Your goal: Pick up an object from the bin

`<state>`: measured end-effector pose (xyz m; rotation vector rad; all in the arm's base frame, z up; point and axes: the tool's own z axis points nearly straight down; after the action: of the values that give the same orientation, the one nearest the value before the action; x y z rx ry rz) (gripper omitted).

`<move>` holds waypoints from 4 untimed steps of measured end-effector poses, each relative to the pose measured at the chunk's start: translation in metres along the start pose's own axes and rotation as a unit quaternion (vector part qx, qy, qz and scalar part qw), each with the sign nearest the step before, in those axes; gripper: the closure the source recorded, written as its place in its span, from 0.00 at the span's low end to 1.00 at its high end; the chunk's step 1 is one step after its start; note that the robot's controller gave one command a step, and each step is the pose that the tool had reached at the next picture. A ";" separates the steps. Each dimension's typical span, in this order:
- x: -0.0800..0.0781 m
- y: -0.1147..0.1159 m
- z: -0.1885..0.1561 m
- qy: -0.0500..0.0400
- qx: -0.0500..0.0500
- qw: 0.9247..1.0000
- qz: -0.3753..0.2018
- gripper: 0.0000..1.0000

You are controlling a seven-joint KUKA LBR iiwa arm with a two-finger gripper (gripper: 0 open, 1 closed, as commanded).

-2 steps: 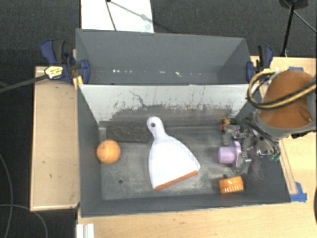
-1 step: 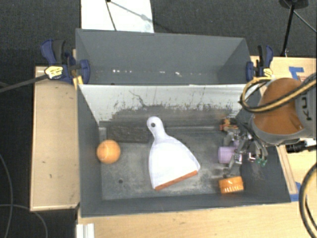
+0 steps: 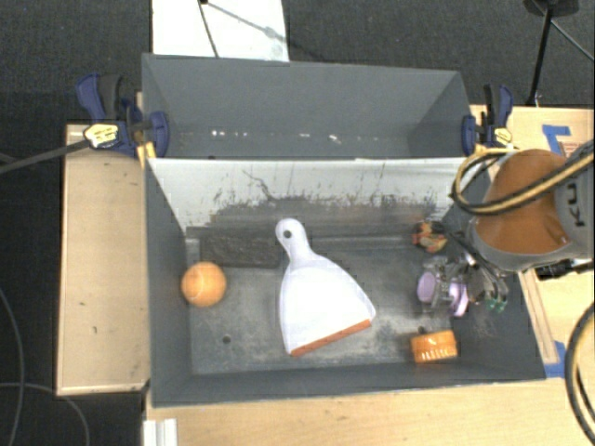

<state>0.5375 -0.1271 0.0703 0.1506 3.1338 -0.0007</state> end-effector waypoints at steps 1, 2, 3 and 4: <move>0.000 0.000 0.000 0.000 0.000 1.000 0.000 1.00; 0.000 0.000 -0.002 0.001 0.000 1.000 0.000 1.00; 0.000 0.000 -0.007 0.000 0.000 1.000 -0.001 1.00; 0.000 0.000 -0.013 0.001 0.000 1.000 -0.001 1.00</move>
Offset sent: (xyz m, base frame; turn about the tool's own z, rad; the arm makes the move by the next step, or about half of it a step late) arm 0.0000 0.0000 0.0166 0.0000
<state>0.5371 -0.1268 0.0836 0.1479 3.1365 0.0001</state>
